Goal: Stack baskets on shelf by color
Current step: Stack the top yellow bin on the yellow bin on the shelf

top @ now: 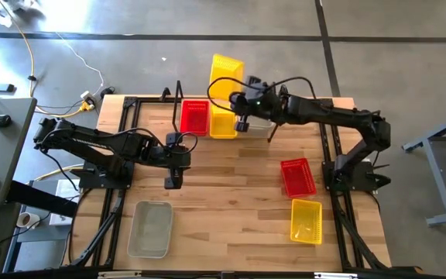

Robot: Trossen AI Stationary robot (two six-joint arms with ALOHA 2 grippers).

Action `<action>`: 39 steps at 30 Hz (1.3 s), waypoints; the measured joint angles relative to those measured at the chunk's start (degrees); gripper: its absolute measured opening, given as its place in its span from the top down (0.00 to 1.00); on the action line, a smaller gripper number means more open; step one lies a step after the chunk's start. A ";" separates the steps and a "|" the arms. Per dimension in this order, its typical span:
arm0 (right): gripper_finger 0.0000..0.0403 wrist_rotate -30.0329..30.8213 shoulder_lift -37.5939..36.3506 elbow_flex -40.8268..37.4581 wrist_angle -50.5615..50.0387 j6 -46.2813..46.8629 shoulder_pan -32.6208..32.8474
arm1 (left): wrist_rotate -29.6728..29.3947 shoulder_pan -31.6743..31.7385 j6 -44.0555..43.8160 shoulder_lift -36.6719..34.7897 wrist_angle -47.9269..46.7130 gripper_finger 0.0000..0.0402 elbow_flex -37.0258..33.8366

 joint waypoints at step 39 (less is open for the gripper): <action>1.00 -8.52 13.37 0.90 -13.88 5.55 1.25 | 0.00 0.00 0.04 0.00 -0.28 0.67 -0.01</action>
